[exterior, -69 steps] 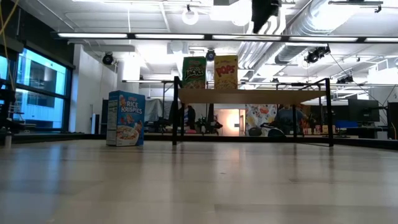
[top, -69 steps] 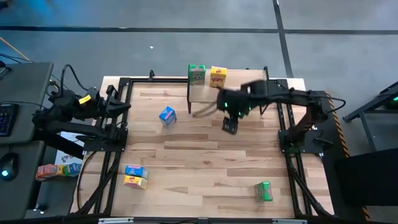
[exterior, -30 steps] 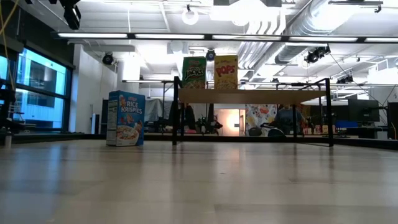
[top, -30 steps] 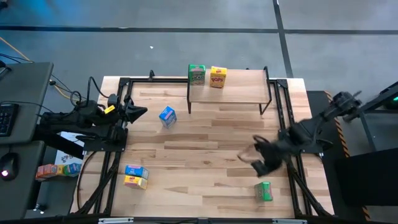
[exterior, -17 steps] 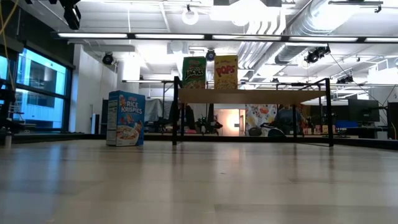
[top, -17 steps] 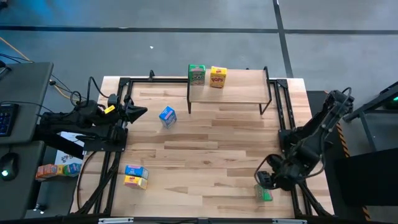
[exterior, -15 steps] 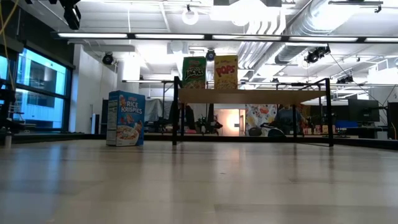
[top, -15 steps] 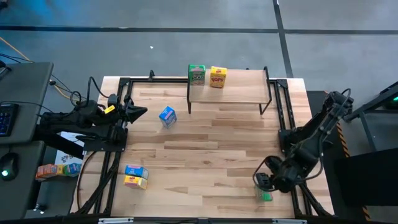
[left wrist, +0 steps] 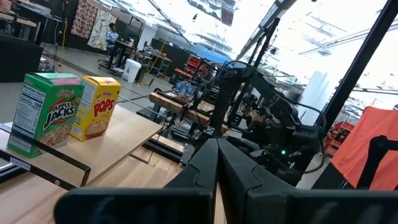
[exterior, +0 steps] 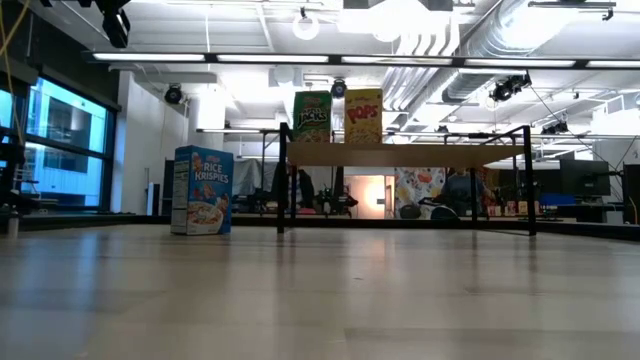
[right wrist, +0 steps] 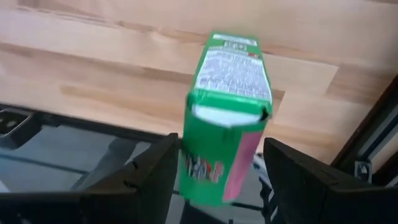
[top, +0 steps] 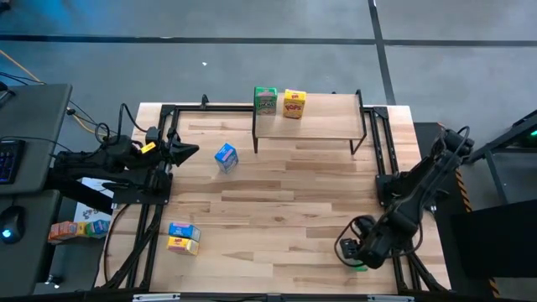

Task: Stack cereal on shelf
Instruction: Put the green cereal box on the shelf

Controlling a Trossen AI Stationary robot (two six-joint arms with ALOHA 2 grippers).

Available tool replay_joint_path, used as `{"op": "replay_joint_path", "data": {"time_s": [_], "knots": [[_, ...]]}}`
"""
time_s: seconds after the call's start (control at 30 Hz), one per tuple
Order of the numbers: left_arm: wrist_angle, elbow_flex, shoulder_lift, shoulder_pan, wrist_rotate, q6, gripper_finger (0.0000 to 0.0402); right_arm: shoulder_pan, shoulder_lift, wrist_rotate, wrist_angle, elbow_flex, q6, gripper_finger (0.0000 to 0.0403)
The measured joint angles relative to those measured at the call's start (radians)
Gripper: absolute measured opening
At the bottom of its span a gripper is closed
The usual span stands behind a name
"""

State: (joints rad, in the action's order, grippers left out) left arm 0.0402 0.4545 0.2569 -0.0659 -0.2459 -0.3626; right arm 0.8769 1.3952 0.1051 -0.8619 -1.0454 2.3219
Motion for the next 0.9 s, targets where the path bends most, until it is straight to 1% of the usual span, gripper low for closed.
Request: {"op": "replay_joint_path", "data": {"time_s": [0.3, 0.43, 0.63, 0.7, 0.77, 0.9], "knots": [[0.0, 0.0, 0.0, 0.0, 0.0, 0.0, 0.0, -0.02, 0.095, -0.002, 0.007, 0.0, -0.057, 0.0224], [0.0, 0.0, 0.0, 0.0, 0.0, -0.001, 0.0, -0.028, 0.111, -0.026, 0.0, 0.0, -0.054, 0.0224], [0.0, 0.0, 0.0, 0.0, 0.0, -0.001, 0.0, -0.033, 0.111, -0.008, -0.032, 0.0, -0.05, 0.0223], [0.001, 0.0, 0.0, 0.0, 0.0, -0.001, 0.0, -0.033, 0.111, -0.007, -0.035, 0.0, -0.049, 0.0215], [0.001, 0.0, 0.0, 0.0, 0.0, -0.002, 0.0, -0.033, 0.111, -0.006, -0.039, 0.0, -0.049, 0.0199], [0.001, 0.0, 0.0, 0.0, 0.0, -0.002, 0.0, -0.033, 0.108, 0.002, -0.031, 0.0, -0.073, 0.015]]}}
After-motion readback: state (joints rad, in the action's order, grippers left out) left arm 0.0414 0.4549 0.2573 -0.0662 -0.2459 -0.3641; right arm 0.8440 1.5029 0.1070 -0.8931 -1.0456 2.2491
